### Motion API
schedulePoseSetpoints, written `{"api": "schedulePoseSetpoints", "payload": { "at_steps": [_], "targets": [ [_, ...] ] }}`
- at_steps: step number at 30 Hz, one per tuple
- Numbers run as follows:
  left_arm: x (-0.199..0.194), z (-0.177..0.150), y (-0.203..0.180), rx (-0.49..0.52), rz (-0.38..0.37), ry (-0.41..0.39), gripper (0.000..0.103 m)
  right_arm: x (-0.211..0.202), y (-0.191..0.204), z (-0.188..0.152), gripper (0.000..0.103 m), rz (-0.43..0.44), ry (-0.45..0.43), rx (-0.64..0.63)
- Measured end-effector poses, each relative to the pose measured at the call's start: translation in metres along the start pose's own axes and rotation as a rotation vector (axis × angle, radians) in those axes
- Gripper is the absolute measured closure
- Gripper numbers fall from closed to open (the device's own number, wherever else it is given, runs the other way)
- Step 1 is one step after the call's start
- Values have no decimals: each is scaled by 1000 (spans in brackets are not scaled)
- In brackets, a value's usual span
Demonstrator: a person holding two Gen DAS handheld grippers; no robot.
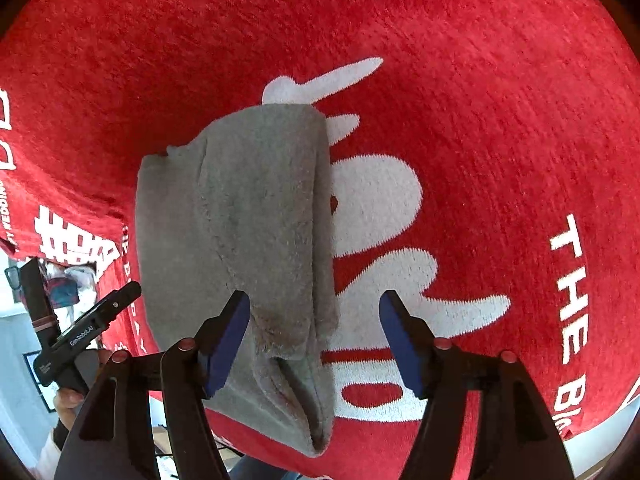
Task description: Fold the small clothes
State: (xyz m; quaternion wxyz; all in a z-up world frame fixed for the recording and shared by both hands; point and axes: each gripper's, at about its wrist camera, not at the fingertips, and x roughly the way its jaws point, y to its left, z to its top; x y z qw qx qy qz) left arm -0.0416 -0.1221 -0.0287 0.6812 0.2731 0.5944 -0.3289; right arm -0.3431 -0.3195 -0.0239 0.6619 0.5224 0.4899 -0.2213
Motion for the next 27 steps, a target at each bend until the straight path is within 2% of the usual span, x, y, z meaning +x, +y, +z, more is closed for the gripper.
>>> {"api": "schedulePoseSetpoints", "payload": {
  "at_steps": [6,12,14,18,20,22,25,27],
  "targets": [
    [2,-14,5,-4,-62,29,1,5,4,6,32,-7,39,-9],
    [8,-10,22,-40,-159,47,1,15,4,14,32,86,49,-3],
    [13,-4,26,-40,-213,58,1,22,-3,15,32,134,61,15],
    [32,7,13,4,-325,104,1,38,-16,18,32,240,112,35],
    [39,11,-6,53,-373,123,1,46,-17,20,31,286,121,17],
    [45,11,-21,79,-380,132,1,48,-13,23,30,321,122,-3],
    [54,15,-32,63,-421,145,1,57,0,29,29,352,140,-47],
    [56,15,-37,62,-419,136,1,65,13,32,29,367,156,-92]
  ]
}}
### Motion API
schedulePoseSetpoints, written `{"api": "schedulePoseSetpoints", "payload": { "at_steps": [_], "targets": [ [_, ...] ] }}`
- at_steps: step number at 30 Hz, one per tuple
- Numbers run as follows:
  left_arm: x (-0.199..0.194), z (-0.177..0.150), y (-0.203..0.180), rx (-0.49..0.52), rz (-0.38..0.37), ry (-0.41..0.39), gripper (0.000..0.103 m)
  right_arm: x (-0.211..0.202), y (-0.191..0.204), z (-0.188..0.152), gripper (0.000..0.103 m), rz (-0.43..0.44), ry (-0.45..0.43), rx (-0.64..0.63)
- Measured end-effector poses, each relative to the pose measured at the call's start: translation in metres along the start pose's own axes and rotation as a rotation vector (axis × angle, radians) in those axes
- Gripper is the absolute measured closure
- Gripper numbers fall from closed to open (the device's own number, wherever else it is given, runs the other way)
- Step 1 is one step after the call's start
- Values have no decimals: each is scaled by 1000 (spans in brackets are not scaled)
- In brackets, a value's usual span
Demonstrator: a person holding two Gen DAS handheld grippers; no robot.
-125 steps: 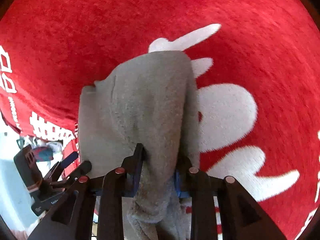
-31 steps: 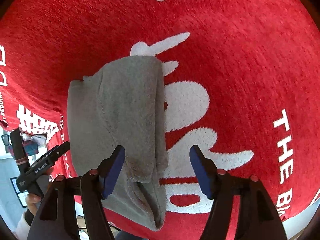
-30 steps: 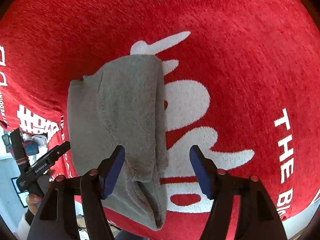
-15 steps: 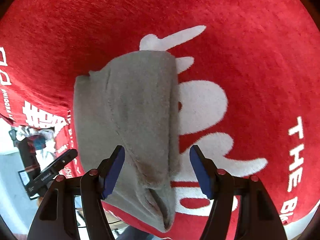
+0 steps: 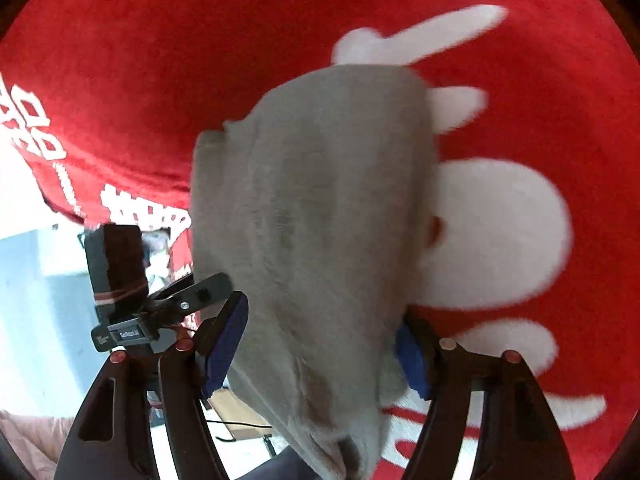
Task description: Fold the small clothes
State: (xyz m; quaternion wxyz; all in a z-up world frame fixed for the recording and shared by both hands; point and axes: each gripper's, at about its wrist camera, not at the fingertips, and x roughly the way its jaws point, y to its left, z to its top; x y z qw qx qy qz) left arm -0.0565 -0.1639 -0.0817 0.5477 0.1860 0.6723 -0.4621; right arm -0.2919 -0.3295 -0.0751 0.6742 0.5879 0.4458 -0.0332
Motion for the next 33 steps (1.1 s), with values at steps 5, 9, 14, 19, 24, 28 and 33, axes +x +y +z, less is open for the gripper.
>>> {"api": "schedulePoseSetpoints", "payload": {
  "at_steps": [5,9,14,19,24,28,33],
  "targets": [
    [4,0,-8,9,39,-16,1,18,15,6,25,10,15,-36],
    [-8,-4,-10,7,52,-60,26,16,10,3,69,-14,10,42],
    [-30,-10,-17,33,48,-100,50,9,36,-7,70,32,-10,4],
    [-65,-24,-10,26,18,-147,51,9,71,-20,70,79,-5,-19],
    [-106,-46,20,-7,2,-176,51,26,108,-35,70,118,22,-35],
    [-128,-71,57,-22,48,-183,51,56,128,-48,70,125,65,-55],
    [-125,-98,109,-91,115,-165,50,122,141,-59,70,89,124,-47]
  ]
}}
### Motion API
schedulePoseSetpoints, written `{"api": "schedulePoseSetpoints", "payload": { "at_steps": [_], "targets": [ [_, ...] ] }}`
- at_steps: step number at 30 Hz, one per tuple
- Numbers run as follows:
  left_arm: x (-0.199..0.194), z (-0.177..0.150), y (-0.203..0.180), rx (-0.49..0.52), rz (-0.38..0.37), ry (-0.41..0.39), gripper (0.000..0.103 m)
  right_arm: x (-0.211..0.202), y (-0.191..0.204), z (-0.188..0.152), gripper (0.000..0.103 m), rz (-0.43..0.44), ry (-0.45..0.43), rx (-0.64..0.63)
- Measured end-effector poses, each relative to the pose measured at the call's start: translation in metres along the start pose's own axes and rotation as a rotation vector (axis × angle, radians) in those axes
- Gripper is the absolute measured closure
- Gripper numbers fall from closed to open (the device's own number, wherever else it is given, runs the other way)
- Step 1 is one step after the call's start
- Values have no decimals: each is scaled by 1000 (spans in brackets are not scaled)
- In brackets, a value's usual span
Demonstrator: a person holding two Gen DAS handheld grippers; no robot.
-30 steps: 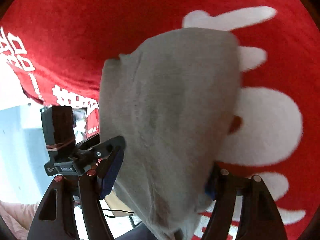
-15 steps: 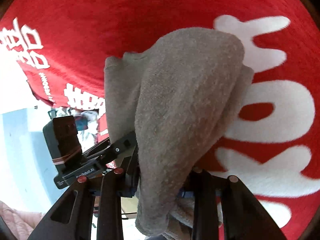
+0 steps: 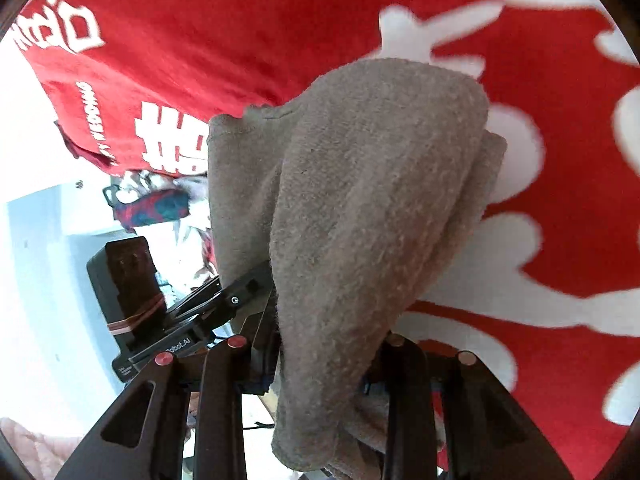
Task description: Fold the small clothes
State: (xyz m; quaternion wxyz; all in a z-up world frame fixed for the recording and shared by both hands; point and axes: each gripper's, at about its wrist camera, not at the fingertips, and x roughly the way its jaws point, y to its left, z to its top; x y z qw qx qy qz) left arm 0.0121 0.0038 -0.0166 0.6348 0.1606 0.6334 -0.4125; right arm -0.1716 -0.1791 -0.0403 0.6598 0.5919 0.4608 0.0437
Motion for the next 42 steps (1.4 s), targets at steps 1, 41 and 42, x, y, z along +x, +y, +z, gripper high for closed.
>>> {"api": "schedulePoseSetpoints", "payload": {
  "at_steps": [1,41,42],
  "targets": [
    [3,-4,8,-15,9,6,50,9,0,0,69,-19,10,-3],
    [-61,-81,77,-224,212,-77,45,4,45,-37,89,-758,-3,-91],
    [-62,-82,77,-224,216,-75,45,4,47,-38,89,-759,0,-92]
  ]
}}
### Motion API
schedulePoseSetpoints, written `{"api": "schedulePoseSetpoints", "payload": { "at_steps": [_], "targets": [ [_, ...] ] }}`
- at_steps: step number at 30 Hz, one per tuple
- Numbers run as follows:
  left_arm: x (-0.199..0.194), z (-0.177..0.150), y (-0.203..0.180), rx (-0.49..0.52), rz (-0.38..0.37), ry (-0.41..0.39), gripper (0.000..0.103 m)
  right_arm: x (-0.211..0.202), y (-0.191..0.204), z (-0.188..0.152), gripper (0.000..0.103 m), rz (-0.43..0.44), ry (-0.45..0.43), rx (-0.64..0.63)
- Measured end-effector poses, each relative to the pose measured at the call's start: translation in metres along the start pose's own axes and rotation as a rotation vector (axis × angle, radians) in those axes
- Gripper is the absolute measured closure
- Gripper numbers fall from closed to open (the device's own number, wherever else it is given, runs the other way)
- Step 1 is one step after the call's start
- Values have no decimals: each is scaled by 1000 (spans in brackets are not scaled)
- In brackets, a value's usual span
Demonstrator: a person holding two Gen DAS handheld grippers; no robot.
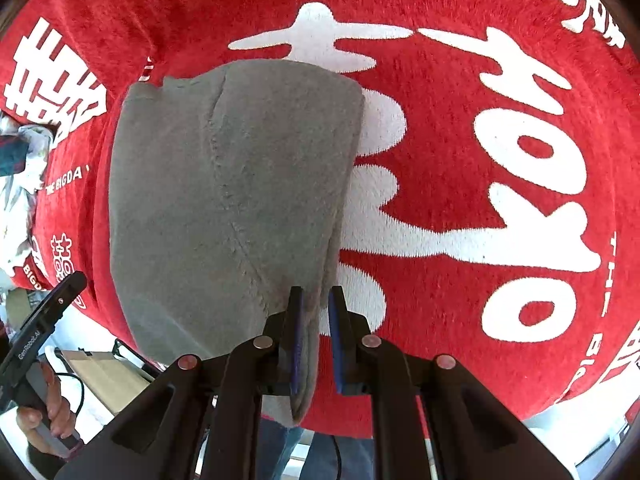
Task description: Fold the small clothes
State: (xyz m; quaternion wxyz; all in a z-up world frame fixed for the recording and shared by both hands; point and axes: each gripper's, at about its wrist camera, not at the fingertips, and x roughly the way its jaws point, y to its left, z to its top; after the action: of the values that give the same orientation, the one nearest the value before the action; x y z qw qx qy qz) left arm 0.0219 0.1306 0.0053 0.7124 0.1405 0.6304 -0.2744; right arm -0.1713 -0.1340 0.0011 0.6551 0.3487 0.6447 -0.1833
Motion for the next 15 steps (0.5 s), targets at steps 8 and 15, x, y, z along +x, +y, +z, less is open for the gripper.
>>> {"api": "schedulePoseSetpoints", "payload": {
  "at_steps": [8,15],
  "targets": [
    [-13,-11,9,-21,12,6,45,-5,14,-18,87,41,18,1],
    [-23,-23,10,-10,35,16,45,3,38,-33,87,23,65,-25]
  ]
}}
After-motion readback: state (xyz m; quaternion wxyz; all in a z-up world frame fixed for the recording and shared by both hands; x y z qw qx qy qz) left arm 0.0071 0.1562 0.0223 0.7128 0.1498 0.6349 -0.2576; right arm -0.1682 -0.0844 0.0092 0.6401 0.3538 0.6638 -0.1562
